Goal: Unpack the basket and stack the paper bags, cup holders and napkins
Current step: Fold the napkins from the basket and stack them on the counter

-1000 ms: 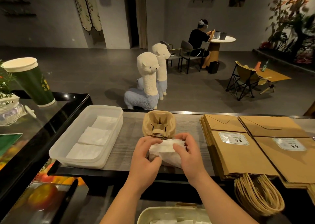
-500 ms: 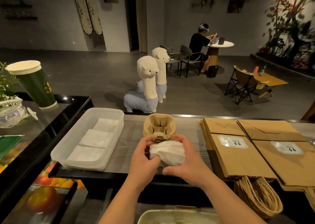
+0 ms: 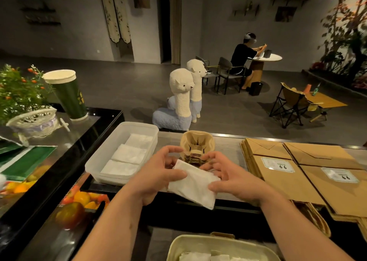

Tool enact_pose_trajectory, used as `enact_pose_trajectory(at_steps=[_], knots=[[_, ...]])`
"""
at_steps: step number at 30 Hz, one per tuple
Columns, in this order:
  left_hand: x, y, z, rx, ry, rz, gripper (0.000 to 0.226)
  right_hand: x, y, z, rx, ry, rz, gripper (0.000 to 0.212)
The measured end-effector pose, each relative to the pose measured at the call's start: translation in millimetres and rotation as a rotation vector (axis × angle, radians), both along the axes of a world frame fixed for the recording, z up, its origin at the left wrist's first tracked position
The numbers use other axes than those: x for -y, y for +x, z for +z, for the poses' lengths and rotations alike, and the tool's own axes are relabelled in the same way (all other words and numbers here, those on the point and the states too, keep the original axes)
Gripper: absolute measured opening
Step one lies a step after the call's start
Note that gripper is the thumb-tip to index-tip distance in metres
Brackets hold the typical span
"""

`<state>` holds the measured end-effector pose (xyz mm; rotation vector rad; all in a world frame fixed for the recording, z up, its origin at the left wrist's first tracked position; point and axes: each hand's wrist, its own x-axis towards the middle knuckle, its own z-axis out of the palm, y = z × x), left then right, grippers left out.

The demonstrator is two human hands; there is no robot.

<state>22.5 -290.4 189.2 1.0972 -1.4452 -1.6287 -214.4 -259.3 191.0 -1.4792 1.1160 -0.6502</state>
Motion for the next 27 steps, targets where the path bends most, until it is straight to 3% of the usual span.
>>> enact_pose_trajectory(at_steps=[3, 6, 14, 19, 21, 25, 27], knots=[[-4, 16, 14, 0.0, 0.012, 0.008, 0.061, 7, 17, 13, -0.016, 0.039, 0.096, 0.072], [-3, 32, 21, 0.024, 0.025, 0.045, 0.054, 19, 36, 21, -0.064, 0.007, 0.147, 0.057], [14, 72, 31, 0.078, 0.047, 0.273, 0.04, 56, 75, 44, 0.038, 0.07, 0.242, 0.049], [34, 92, 34, 0.09, 0.069, 0.348, 0.038, 97, 97, 48, -0.12, 0.015, 0.358, 0.036], [47, 96, 34, 0.099, 0.039, 0.428, 0.036, 118, 106, 51, -0.215, -0.016, 0.373, 0.039], [73, 105, 27, -0.062, -0.095, 0.715, 0.024, 162, 126, 63, -0.295, -0.075, 0.27, 0.046], [78, 112, 15, 0.083, -0.279, 0.802, 0.017, 186, 131, 65, -0.31, -0.114, 0.161, 0.047]])
